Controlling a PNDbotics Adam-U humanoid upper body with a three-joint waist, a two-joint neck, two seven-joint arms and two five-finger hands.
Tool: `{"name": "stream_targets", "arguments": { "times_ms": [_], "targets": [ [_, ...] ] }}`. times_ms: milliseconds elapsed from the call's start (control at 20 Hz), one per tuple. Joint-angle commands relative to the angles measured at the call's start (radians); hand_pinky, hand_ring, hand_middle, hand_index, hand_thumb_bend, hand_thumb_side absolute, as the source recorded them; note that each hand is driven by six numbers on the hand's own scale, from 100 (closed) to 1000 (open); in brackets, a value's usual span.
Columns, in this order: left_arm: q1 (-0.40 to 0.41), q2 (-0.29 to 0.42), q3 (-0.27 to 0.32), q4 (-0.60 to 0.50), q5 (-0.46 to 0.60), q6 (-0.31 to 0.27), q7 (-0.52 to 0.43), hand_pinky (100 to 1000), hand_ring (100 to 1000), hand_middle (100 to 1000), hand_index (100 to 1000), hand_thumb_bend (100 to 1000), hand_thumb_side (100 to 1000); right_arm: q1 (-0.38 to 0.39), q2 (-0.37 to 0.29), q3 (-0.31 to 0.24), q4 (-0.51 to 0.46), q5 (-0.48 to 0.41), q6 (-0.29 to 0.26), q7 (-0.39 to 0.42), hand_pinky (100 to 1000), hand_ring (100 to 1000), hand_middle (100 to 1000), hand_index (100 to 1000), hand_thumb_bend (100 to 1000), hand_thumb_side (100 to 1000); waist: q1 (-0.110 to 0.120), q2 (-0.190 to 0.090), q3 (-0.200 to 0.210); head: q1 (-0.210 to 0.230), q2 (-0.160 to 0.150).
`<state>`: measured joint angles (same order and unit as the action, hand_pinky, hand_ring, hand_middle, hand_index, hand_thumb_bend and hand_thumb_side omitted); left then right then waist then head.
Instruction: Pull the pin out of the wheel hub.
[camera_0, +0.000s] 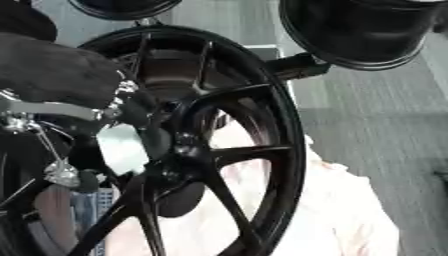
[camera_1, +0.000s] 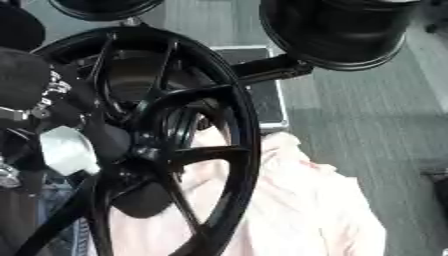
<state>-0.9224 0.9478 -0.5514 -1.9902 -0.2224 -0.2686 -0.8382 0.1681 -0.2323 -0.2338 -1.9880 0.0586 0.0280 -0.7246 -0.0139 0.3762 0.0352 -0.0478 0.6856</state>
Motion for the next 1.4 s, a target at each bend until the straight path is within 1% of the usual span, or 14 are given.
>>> {"name": "stream_targets", "arguments": {
  "times_ms": [50,300,500,550,800,850,1000,1150,1300,1350,1400],
  "targets": [
    [-0.022,0.009,0.009,-0.01,0.032,0.002,-0.042,783,660,632,761,572,100,0.002,-0.007,-0.003,-0.012,-0.006,0.0,0.002,594,629,585,685,100,470,0.002,-0.018,0.0,-0.001,-0.008],
    [-0.032,0.017,0.017,-0.01,0.068,0.042,-0.068,784,664,631,760,578,100,0.004,-0.008,-0.002,-0.012,-0.008,0.0,0.004,595,630,585,685,100,470,0.004,-0.019,0.0,0.003,-0.008],
    [-0.028,0.024,0.011,-0.01,0.04,0.046,-0.069,790,710,687,781,625,100,0.002,-0.006,-0.001,-0.012,-0.009,0.0,0.006,595,630,585,685,100,470,0.006,-0.018,-0.003,0.01,-0.01],
    [-0.025,0.027,0.009,-0.01,0.03,0.049,-0.069,789,713,687,783,631,100,0.002,-0.006,-0.001,-0.012,-0.009,0.0,0.006,595,630,585,685,100,470,0.007,-0.017,-0.003,0.011,-0.011],
    [-0.017,0.03,0.005,-0.01,-0.02,0.069,-0.069,782,692,630,769,638,100,-0.001,-0.006,0.0,-0.012,-0.01,-0.002,0.008,595,630,585,685,100,470,0.008,-0.015,-0.005,0.017,-0.014],
    [-0.017,0.029,0.005,-0.01,-0.028,0.074,-0.069,777,682,607,757,634,100,-0.002,-0.005,0.0,-0.012,-0.011,-0.002,0.009,596,630,585,685,100,470,0.009,-0.014,-0.006,0.017,-0.014],
    [-0.015,0.026,0.008,-0.01,-0.037,0.09,-0.069,769,664,578,737,617,100,-0.003,-0.004,0.001,-0.012,-0.012,-0.003,0.01,596,631,586,685,100,470,0.008,-0.013,-0.007,0.019,-0.016],
    [-0.022,0.018,0.015,-0.01,-0.028,0.104,-0.069,751,618,518,674,582,100,-0.004,-0.004,0.001,-0.012,-0.013,-0.003,0.01,596,632,586,686,100,470,0.008,-0.012,-0.008,0.02,-0.017],
    [-0.027,0.015,0.018,-0.01,-0.019,0.114,-0.069,733,585,483,636,571,100,-0.005,-0.003,0.002,-0.012,-0.014,-0.002,0.011,596,632,586,686,100,470,0.007,-0.012,-0.007,0.02,-0.018],
    [-0.028,0.014,0.019,-0.01,-0.017,0.116,-0.069,715,551,442,596,559,100,-0.005,-0.003,0.001,-0.012,-0.015,-0.002,0.01,596,632,586,686,100,470,0.007,-0.011,-0.007,0.02,-0.018],
    [-0.028,0.014,0.02,-0.01,-0.014,0.116,-0.069,713,546,436,589,557,100,-0.005,-0.002,0.001,-0.012,-0.015,-0.002,0.01,596,632,586,686,100,470,0.007,-0.011,-0.007,0.02,-0.018]
  ]
}}
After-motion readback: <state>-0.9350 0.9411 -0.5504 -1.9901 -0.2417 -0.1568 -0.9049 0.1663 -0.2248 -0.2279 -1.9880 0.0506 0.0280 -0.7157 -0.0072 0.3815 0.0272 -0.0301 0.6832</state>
